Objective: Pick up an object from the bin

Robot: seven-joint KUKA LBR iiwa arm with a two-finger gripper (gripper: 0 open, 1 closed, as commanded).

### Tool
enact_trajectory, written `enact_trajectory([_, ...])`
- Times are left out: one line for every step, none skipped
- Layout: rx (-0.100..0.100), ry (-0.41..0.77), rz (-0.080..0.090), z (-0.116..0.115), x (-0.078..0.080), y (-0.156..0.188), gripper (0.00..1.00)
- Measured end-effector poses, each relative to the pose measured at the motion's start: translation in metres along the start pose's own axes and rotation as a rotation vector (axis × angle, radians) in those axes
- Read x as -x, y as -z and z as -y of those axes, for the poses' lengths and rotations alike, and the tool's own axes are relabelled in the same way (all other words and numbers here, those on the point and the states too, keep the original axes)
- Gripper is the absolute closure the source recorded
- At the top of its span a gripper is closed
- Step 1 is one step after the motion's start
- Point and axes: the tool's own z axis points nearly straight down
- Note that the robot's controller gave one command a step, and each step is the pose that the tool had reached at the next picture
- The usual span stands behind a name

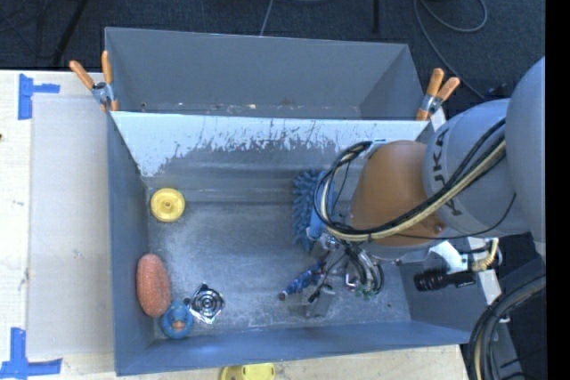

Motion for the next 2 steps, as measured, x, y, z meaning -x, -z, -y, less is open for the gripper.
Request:
enact_trajectory([0.0, 0.243, 0.004, 0.0036, 0.0109, -0.0015, 1.0])
enact_trajectory([0.0, 0.242, 0.004, 0.0036, 0.0109, -0.0015, 1.0])
